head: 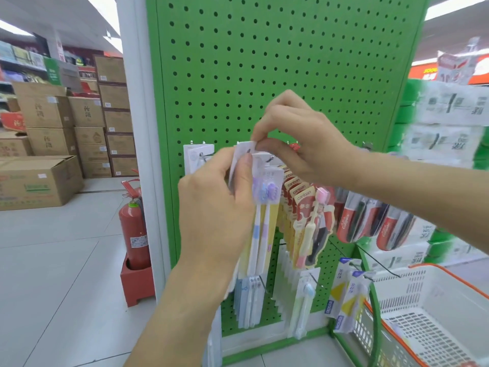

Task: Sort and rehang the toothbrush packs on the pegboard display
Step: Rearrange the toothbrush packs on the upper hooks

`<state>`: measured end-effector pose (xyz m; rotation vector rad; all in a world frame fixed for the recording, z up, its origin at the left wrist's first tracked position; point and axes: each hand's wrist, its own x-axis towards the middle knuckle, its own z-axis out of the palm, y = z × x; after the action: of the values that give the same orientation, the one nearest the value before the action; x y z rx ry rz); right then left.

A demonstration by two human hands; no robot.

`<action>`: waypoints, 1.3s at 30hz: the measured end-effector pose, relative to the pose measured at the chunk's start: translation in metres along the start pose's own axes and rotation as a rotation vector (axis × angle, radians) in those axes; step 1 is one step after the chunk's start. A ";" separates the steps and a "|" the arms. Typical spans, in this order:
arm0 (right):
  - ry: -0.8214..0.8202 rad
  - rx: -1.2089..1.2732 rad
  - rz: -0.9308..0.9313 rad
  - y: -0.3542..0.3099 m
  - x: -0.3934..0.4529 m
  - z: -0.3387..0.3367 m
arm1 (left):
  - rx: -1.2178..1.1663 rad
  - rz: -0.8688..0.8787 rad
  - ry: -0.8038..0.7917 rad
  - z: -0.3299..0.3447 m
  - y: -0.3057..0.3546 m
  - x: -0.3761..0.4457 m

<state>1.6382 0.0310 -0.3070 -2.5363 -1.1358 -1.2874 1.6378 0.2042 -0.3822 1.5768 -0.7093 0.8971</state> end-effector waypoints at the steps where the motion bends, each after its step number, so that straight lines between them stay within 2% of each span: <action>1: 0.054 0.040 0.069 -0.008 -0.010 0.001 | 0.015 0.009 -0.008 0.000 0.002 -0.002; 5: 0.289 0.214 0.352 -0.036 -0.054 0.010 | -0.088 0.017 -0.075 0.007 0.017 -0.009; 8: 0.396 0.464 0.522 -0.048 -0.083 0.011 | -0.206 -0.078 -0.277 0.020 0.018 -0.016; 11: 0.449 0.619 0.717 -0.056 -0.114 0.021 | -0.173 -0.130 -0.392 0.038 0.005 -0.029; 13: 0.425 0.659 0.864 -0.061 -0.138 0.039 | -0.100 -0.112 -0.462 0.052 -0.008 -0.041; 17: 0.343 0.816 1.054 -0.070 -0.182 0.074 | -0.012 -0.230 -0.602 0.065 -0.038 -0.083; 20: 0.179 0.949 1.111 -0.068 -0.200 0.083 | -0.017 -0.489 -0.704 0.055 -0.049 -0.115; 24: -0.090 1.004 1.115 -0.062 -0.209 0.097 | -0.118 -0.834 -0.727 0.039 -0.045 -0.142; 28: -0.215 1.078 1.212 -0.060 -0.213 0.111 | -0.063 -1.066 -0.729 0.034 -0.058 -0.147; 31: -0.341 1.105 1.286 -0.058 -0.220 0.113 | -0.014 -1.156 -0.775 0.033 -0.073 -0.151; 34: -0.309 1.042 1.339 -0.056 -0.228 0.113 | -0.114 -1.206 -0.811 0.042 -0.080 -0.151; 36: -0.233 0.981 1.400 -0.056 -0.234 0.111 | -0.214 -1.221 -0.900 0.050 -0.080 -0.152; 39: -0.109 1.086 1.557 -0.053 -0.241 0.103 | -0.338 -1.201 -0.961 0.060 -0.082 -0.157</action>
<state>1.5826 -0.0316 -0.5603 -1.6427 0.3129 -0.0157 1.6330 0.1564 -0.5630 1.6743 -0.3550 -0.8677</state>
